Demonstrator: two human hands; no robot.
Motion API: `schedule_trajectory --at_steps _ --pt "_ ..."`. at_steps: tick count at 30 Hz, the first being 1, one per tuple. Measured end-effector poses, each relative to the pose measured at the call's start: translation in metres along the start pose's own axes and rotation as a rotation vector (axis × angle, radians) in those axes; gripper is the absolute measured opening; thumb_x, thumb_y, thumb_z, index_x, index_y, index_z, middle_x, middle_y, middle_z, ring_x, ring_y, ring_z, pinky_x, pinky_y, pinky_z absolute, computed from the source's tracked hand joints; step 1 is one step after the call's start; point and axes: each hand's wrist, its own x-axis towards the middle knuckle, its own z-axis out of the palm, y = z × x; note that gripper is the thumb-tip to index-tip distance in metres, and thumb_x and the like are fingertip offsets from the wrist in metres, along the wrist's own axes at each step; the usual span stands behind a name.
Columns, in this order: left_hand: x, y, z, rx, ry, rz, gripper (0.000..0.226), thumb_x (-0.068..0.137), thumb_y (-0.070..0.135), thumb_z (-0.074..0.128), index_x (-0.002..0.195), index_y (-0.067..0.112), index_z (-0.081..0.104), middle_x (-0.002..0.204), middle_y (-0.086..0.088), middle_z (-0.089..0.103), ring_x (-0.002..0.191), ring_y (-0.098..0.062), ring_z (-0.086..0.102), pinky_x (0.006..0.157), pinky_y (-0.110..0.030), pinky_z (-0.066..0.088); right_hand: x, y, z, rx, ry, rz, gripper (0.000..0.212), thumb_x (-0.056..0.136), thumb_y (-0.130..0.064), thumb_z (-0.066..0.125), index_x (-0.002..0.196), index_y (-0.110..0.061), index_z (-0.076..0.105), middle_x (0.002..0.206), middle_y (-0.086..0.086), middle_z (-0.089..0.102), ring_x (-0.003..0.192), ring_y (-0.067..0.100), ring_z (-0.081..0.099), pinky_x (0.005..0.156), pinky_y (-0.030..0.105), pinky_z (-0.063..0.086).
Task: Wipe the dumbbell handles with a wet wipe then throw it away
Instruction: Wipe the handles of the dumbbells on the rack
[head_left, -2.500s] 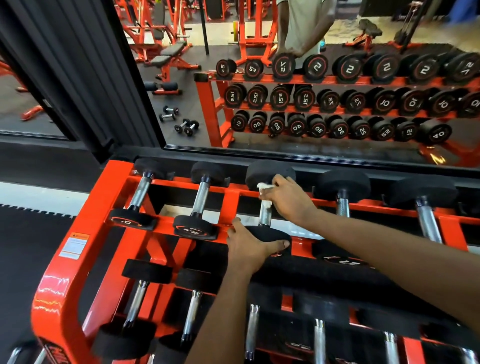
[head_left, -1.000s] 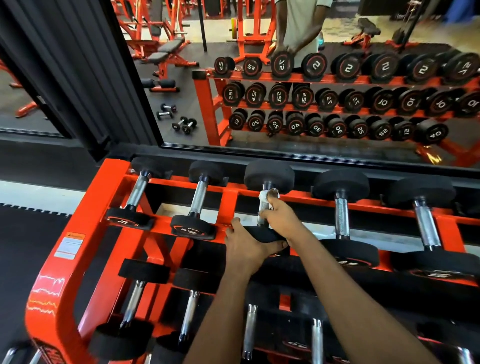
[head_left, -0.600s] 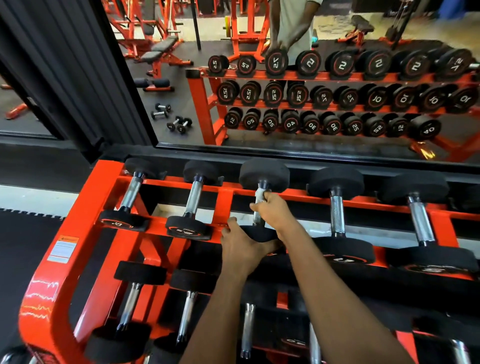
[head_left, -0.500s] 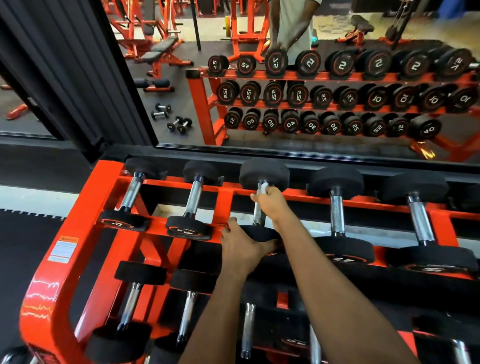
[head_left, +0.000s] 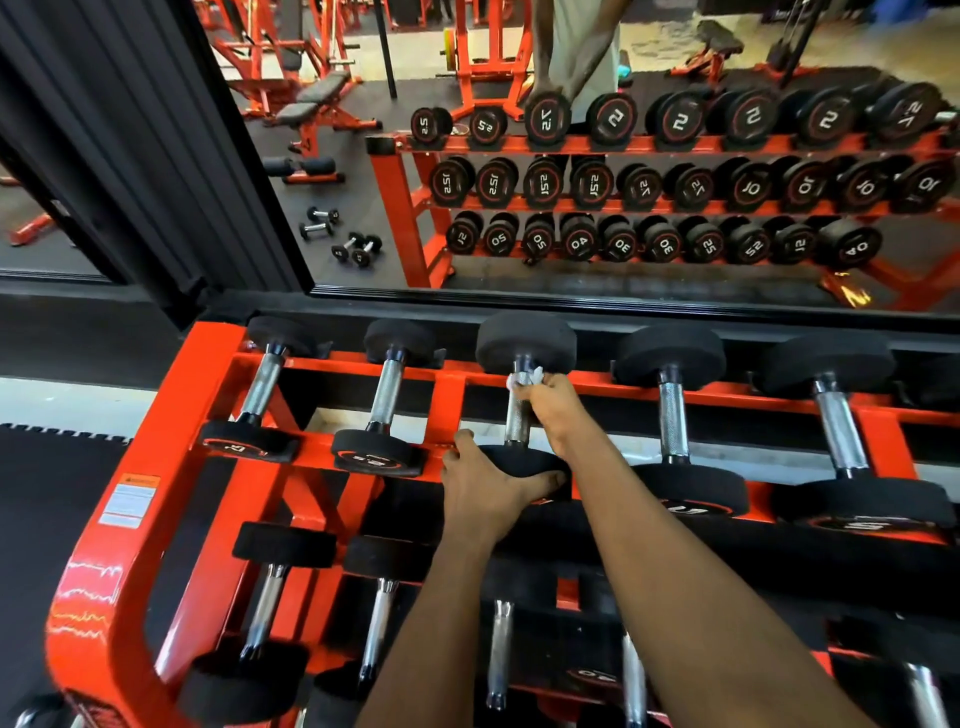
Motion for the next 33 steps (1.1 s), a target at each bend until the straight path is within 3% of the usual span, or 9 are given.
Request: schedule_trajectory --at_steps 3,5,8,12,17,22,25,28,33 --pt "0.000 -0.002 0.002 0.010 -0.001 0.011 0.137 0.042 0.069 0.089 0.150 0.016 0.023 0.143 -0.010 0.039 0.132 -0.028 0.042 0.105 -0.041 0.046 -0.012 0.010 -0.014 -0.123 -0.068 0.035 0.017 0.089 -0.003 0.063 0.105 -0.001 0.067 0.103 0.013 0.071 0.094 0.023 0.067 0.075 0.026 0.051" --pt "0.001 -0.002 0.002 0.000 0.001 0.018 0.137 0.042 0.069 0.089 0.150 0.017 0.023 0.144 -0.009 0.039 0.132 -0.027 0.041 0.106 -0.041 0.046 -0.013 0.007 -0.018 -0.150 -0.069 0.056 0.005 0.092 -0.007 0.062 0.095 -0.004 0.065 0.098 0.015 0.070 0.090 0.024 0.066 0.078 0.030 0.052" --pt "0.003 -0.003 0.001 0.010 0.004 0.012 0.138 0.043 0.069 0.089 0.152 0.015 0.022 0.145 -0.010 0.038 0.134 -0.029 0.040 0.108 -0.044 0.043 0.000 -0.003 -0.002 0.111 0.019 0.069 0.008 0.092 -0.003 0.059 0.091 0.002 0.065 0.092 0.020 0.070 0.087 0.028 0.066 0.090 0.044 0.052" --pt "0.002 0.000 -0.001 -0.002 0.000 0.009 0.140 0.041 0.069 0.085 0.152 0.013 0.021 0.145 -0.012 0.040 0.133 -0.031 0.042 0.109 -0.046 0.043 0.010 -0.005 0.011 0.256 0.025 0.104 0.016 0.089 0.002 0.054 0.083 -0.001 0.068 0.084 0.016 0.068 0.085 0.031 0.065 0.091 0.043 0.052" --pt "0.000 -0.002 0.000 0.010 0.014 0.022 0.136 0.043 0.070 0.088 0.150 0.017 0.023 0.144 -0.008 0.040 0.133 -0.028 0.041 0.108 -0.043 0.045 -0.002 0.001 -0.005 0.154 -0.097 0.101 0.033 0.093 -0.003 0.032 0.088 -0.001 0.065 0.086 0.019 0.070 0.080 0.030 0.067 0.086 0.045 0.055" --pt "0.002 -0.006 0.002 0.005 0.016 0.036 0.133 0.044 0.071 0.088 0.149 0.020 0.025 0.143 -0.006 0.040 0.132 -0.026 0.042 0.106 -0.040 0.046 -0.001 0.015 -0.023 -0.162 -0.153 0.182 0.028 0.085 -0.015 0.047 0.087 -0.002 0.073 0.093 0.016 0.075 0.091 0.030 0.073 0.089 0.042 0.057" --pt "0.003 -0.005 0.003 0.011 0.026 0.038 0.133 0.044 0.071 0.087 0.149 0.018 0.025 0.143 -0.007 0.040 0.132 -0.026 0.042 0.105 -0.039 0.044 0.004 0.002 -0.011 0.054 -0.006 0.235 0.031 0.092 -0.006 0.041 0.100 0.001 0.070 0.095 0.021 0.074 0.078 0.028 0.074 0.064 0.031 0.060" --pt "0.003 -0.004 0.002 0.008 0.021 0.033 0.135 0.044 0.070 0.086 0.150 0.016 0.024 0.145 -0.009 0.040 0.133 -0.028 0.041 0.106 -0.040 0.043 0.011 -0.007 0.003 0.249 0.080 0.222 0.032 0.092 0.001 0.037 0.103 0.010 0.065 0.099 0.030 0.070 0.078 0.035 0.071 0.068 0.039 0.062" --pt "0.002 -0.005 0.002 0.002 0.030 0.039 0.133 0.043 0.070 0.088 0.148 0.018 0.025 0.142 -0.007 0.041 0.131 -0.026 0.042 0.102 -0.036 0.043 -0.008 0.014 -0.016 -0.325 0.115 0.026 0.030 0.092 -0.014 0.051 0.063 -0.008 0.058 0.066 0.006 0.063 0.062 0.023 0.057 0.064 0.035 0.047"
